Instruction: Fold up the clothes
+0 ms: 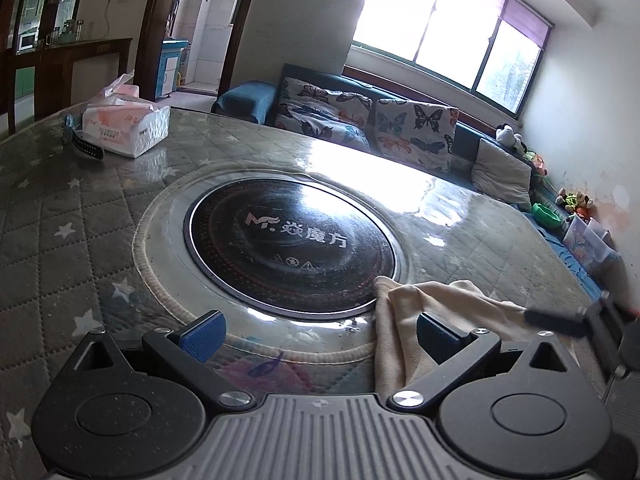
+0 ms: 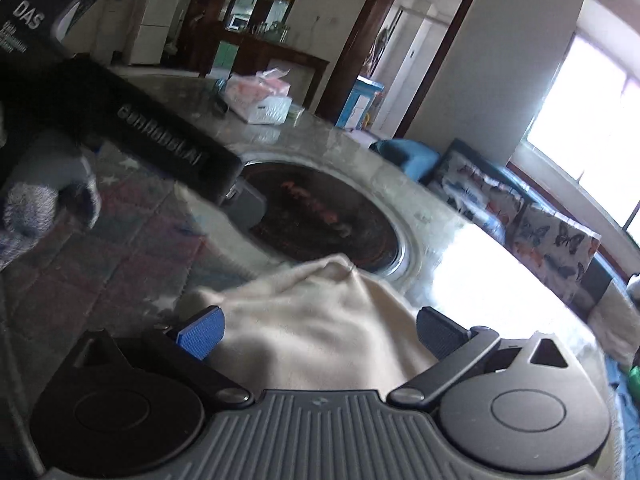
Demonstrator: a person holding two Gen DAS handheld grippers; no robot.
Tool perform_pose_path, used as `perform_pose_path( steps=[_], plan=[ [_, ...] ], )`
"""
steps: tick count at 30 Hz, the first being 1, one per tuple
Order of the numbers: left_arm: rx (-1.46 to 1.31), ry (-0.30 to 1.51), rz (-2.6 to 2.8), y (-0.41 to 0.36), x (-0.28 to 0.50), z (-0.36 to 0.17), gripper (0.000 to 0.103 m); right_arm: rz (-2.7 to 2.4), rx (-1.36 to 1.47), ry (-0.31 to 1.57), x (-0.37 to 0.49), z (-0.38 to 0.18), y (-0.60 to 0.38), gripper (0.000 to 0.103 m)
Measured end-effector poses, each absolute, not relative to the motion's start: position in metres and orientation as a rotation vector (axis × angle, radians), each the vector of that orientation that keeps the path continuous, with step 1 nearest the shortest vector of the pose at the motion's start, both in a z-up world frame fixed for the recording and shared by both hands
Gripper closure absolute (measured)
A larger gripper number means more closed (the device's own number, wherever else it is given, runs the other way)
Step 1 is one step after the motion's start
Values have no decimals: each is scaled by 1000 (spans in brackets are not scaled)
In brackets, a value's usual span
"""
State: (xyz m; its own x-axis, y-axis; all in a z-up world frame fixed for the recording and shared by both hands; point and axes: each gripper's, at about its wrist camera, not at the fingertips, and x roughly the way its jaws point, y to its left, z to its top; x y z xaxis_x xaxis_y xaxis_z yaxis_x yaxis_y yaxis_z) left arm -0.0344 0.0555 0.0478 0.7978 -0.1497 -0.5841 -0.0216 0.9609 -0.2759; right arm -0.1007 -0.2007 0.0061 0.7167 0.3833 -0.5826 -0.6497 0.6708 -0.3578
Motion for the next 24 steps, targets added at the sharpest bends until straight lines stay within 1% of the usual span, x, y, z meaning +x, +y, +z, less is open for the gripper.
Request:
perform_pose_path(
  steps=[4,10,18,24],
  plan=[
    [-268,650,-85,46,-33,49,0,634,-580,550,-107,-8,-208,0],
    [-208,674,-113,24,-28,42,0,570,-511,508,-113,12,-235,0],
    [-127,731,-133,10,-30,18,0,413,-470,534,-113,12,-282,0],
    [-75,732,-131,6,-34,10,0,322,-447,578,-117,0,-316,0]
  ],
)
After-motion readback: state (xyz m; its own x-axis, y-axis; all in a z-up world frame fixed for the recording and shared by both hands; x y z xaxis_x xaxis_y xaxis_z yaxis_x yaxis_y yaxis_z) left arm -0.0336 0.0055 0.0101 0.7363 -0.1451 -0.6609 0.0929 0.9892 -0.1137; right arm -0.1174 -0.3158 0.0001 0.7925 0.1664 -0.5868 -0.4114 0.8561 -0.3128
